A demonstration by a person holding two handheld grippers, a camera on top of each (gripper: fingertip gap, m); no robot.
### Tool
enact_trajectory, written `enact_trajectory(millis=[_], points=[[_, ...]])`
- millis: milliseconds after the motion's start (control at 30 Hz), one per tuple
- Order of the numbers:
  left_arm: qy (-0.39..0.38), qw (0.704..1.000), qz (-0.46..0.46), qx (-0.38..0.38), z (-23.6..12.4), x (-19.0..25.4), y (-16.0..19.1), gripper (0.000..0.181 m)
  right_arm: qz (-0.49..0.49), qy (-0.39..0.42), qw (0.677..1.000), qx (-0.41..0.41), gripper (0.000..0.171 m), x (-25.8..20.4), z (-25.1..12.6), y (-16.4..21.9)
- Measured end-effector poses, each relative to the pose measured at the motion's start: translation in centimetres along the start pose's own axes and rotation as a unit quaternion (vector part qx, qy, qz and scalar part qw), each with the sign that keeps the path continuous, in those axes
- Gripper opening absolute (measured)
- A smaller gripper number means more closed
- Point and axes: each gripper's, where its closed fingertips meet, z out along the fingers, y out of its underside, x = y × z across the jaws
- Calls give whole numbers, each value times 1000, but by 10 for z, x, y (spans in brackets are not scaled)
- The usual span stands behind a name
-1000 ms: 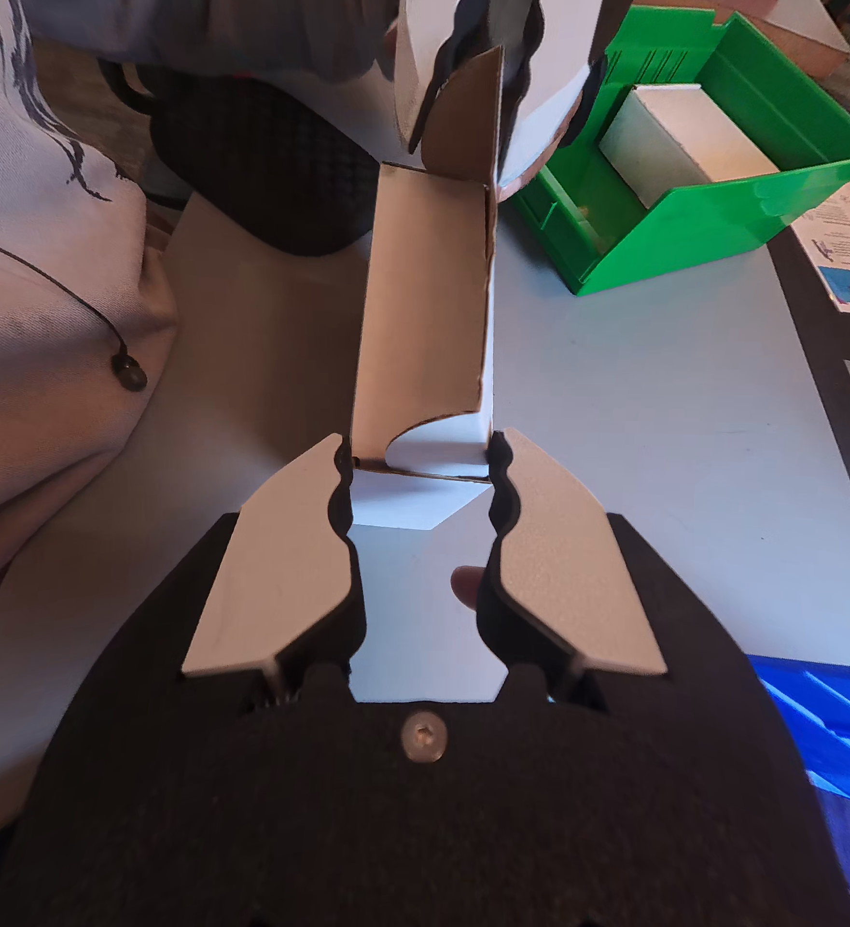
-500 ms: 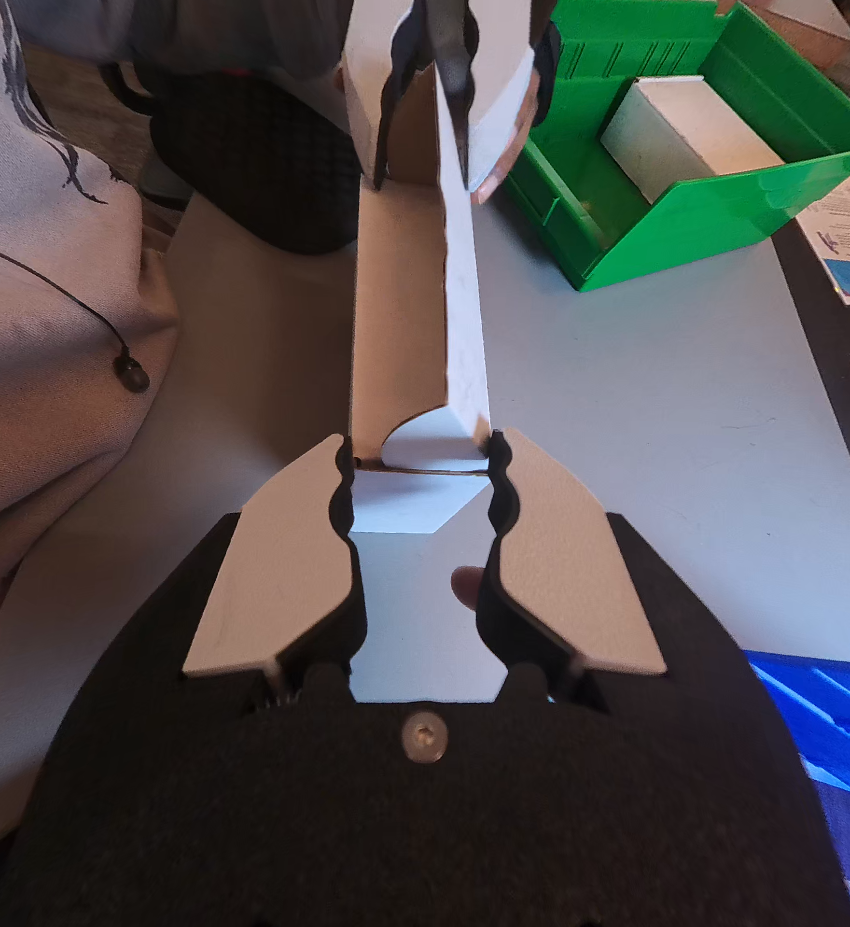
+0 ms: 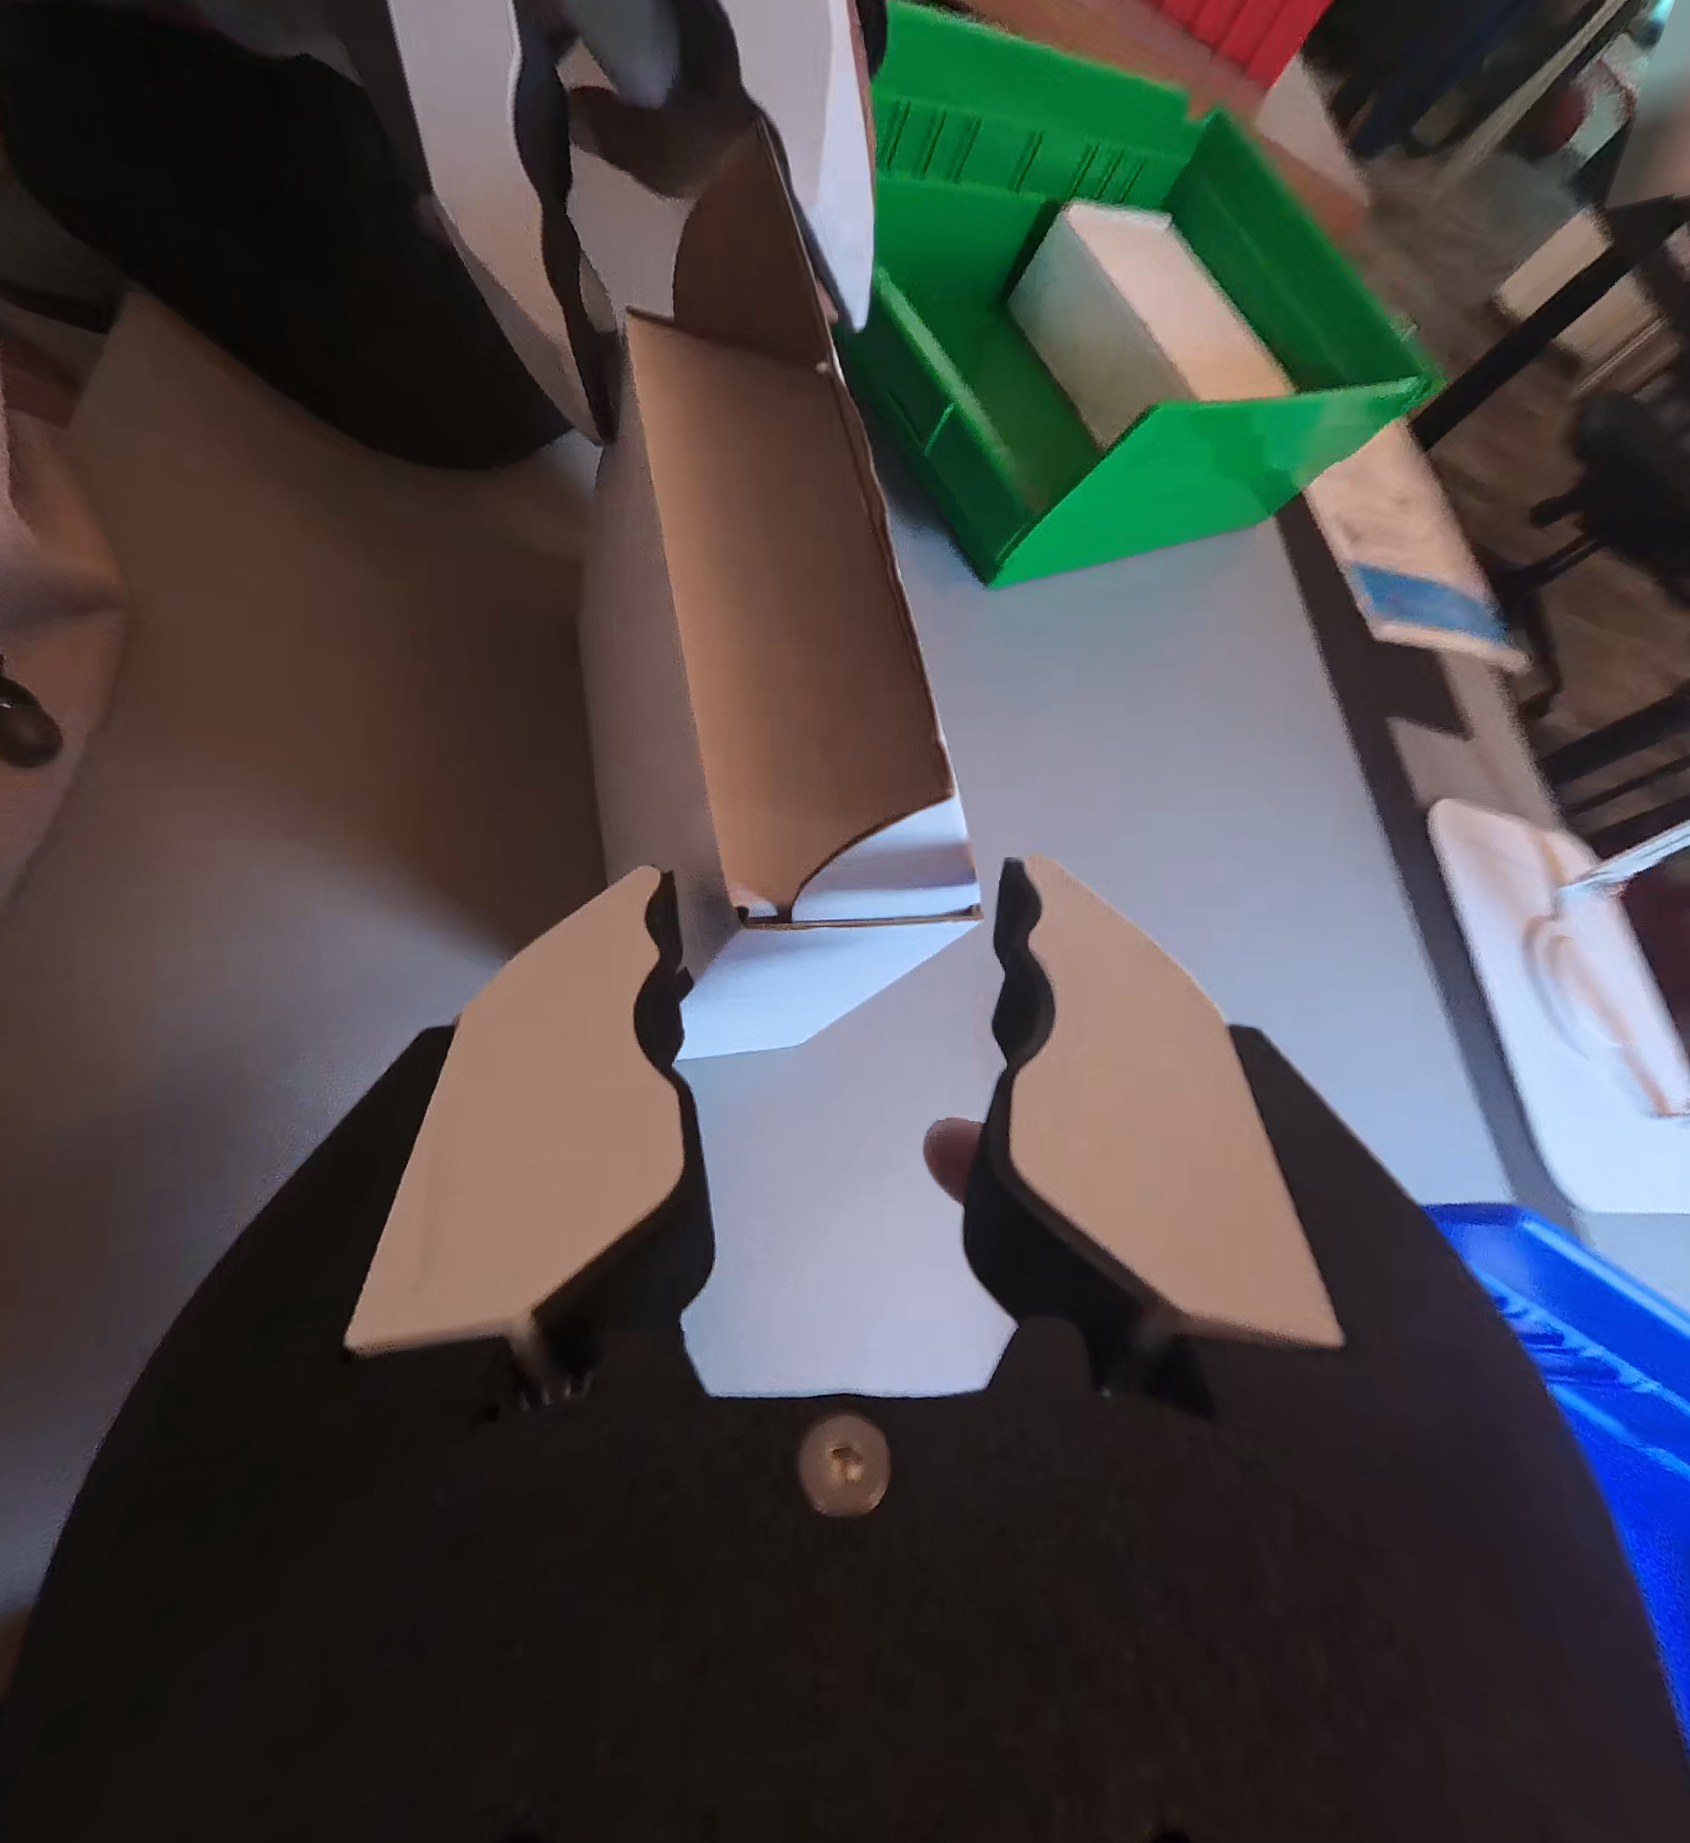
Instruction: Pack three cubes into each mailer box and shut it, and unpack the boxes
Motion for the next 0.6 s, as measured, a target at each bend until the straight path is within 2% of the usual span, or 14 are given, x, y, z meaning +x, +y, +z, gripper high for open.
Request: enact_trajectory(millis=[33,100,300,467,600], points=[[-6,1000,1,5,0,0,0,60,-26,20,999,18,61,0,-3,-5],[-14,1000,9,16,0,1,0,59,-85,60,993,49,60,-4,-8,-17],[-15,998,27,49,1,7,0,46,-241,152,958,-14,41,-6,-5,-4],[-12,997,-10,74,2,11,2,41,-273,150,949,-44,38,-14,2,8],[-17,998,-2,67,2,12,2,40,-278,146,948,-56,33,-13,2,7]])
